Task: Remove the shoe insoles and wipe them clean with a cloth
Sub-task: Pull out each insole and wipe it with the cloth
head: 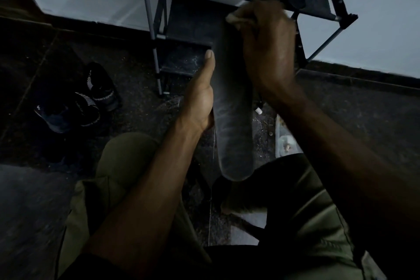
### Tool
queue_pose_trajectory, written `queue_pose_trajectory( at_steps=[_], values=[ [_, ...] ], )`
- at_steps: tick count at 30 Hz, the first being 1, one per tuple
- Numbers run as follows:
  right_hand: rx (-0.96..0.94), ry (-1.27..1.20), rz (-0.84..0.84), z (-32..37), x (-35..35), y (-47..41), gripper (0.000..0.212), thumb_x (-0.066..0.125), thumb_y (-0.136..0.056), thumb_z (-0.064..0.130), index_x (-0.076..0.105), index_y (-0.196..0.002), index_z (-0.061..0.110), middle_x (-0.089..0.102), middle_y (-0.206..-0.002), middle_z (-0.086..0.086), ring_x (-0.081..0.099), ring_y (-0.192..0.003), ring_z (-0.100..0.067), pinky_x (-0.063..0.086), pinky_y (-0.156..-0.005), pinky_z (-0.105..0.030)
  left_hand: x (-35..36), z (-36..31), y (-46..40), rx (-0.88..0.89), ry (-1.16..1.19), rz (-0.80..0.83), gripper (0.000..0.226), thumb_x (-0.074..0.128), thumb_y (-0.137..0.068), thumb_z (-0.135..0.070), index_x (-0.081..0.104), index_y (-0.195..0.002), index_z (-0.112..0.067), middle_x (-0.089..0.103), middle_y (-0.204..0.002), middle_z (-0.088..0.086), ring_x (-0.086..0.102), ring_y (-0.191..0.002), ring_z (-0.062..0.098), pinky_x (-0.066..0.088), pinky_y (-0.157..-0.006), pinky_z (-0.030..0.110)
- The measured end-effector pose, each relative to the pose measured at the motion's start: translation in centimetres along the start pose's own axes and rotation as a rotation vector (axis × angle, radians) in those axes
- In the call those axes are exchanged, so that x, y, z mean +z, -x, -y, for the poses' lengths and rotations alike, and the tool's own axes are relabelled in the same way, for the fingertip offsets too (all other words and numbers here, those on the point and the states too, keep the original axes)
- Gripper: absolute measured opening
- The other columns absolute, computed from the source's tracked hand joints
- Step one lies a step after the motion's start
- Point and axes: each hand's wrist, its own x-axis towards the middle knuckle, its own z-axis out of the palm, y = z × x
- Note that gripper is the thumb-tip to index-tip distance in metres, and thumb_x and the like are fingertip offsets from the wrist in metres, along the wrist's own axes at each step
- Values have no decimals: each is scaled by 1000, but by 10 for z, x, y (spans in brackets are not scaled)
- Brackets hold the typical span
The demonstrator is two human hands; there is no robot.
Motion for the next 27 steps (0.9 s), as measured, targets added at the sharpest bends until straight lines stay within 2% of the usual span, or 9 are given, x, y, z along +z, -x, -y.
queue_pose_trajectory(
  at_steps=[5,8,10,15,17,19,22,25,27],
  values=[
    [-112,-27,153,18,4,30,25,49,-92,18,67,-98,2,66,-98,-14,62,-89,-21,49,-76,-24,-3,0,1,-10,11,-39,44,29,-104,-42,63,-118,-18,67,-119,12,63,-114,25,50,-93,38],
    [-33,10,43,0,5,6,12,61,-90,13,68,-95,4,67,-94,-10,59,-85,-12,38,-73,-6,2,0,2,-6,-29,-16,46,31,-104,-40,55,-130,-12,60,-132,15,57,-123,27,46,-104,41],
    [22,3,11,-7,4,-8,13,63,-91,17,68,-94,6,68,-94,-8,62,-85,-13,38,-72,-5,4,-2,3,-4,-40,-25,44,30,-105,-37,55,-130,-11,60,-132,13,58,-122,23,47,-103,38],
    [-99,-45,125,15,8,19,20,52,-91,13,68,-95,3,67,-95,-12,63,-86,-21,50,-74,-28,3,-5,5,-6,-71,-50,41,27,-106,-36,62,-116,-16,72,-107,6,68,-104,18,55,-84,31],
    [-141,-55,176,20,6,28,25,49,-91,17,68,-97,2,66,-96,-13,63,-86,-21,52,-72,-29,3,-4,6,12,-114,-62,39,27,-106,-34,63,-109,-19,75,-95,-1,70,-95,12,57,-77,26],
    [-128,-24,153,15,6,22,19,53,-91,14,68,-97,3,66,-96,-13,62,-86,-21,47,-73,-23,4,-4,7,10,-135,-88,39,29,-106,-35,62,-114,-17,73,-103,3,69,-100,15,57,-85,31],
    [-55,26,63,-2,7,0,11,61,-89,11,69,-95,6,67,-95,-10,62,-87,-20,44,-71,-22,7,-2,5,5,-185,-100,48,35,-103,-42,54,-135,-11,61,-132,10,58,-122,20,45,-106,42],
    [-5,17,21,-12,5,-13,10,63,-89,13,69,-94,7,69,-95,-7,64,-88,-18,46,-73,-18,6,-2,4,-6,-192,-89,49,32,-105,-38,49,-139,-8,58,-135,10,57,-123,19,47,-104,35],
    [-27,-3,46,-9,6,-6,11,61,-88,9,69,-95,7,69,-96,-7,64,-89,-18,51,-75,-25,4,-2,4,1,-176,-70,49,31,-105,-38,49,-139,-8,58,-135,11,57,-123,21,46,-105,37]
  ],
)
